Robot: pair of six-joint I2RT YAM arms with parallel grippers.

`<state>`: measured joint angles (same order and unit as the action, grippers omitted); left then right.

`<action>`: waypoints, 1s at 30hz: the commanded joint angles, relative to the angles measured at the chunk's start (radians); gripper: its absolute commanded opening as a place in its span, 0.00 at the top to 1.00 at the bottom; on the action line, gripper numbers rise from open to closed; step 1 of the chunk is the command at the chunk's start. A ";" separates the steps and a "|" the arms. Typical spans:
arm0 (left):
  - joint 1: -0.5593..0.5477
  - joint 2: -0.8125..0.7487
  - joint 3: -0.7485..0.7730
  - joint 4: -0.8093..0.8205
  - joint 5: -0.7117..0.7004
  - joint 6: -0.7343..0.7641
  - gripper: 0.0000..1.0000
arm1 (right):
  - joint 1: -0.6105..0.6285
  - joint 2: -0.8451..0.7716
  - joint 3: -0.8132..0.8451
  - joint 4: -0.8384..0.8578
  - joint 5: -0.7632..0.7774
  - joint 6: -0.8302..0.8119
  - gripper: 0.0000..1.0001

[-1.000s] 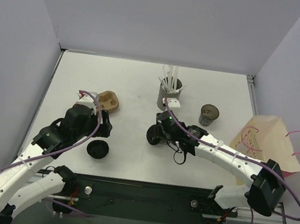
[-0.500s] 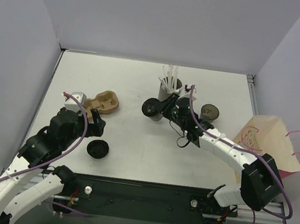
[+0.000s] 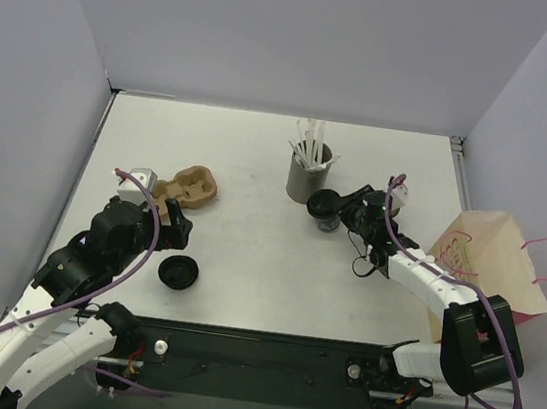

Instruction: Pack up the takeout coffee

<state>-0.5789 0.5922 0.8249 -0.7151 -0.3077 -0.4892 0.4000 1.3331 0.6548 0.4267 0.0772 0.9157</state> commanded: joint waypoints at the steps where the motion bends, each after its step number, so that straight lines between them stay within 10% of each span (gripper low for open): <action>1: 0.001 -0.003 0.005 0.019 -0.007 0.008 0.05 | -0.059 -0.048 -0.038 0.122 -0.046 0.031 0.87; 12: 0.001 -0.003 0.005 0.020 -0.005 0.006 0.05 | -0.165 -0.008 -0.112 0.236 -0.159 0.083 0.83; 30: 0.001 0.000 0.002 0.020 -0.002 0.004 0.05 | -0.199 -0.064 -0.078 0.112 -0.180 0.014 0.49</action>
<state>-0.5789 0.5922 0.8249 -0.7151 -0.3073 -0.4892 0.2085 1.3273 0.5362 0.5758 -0.1131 0.9863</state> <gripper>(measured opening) 0.953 0.497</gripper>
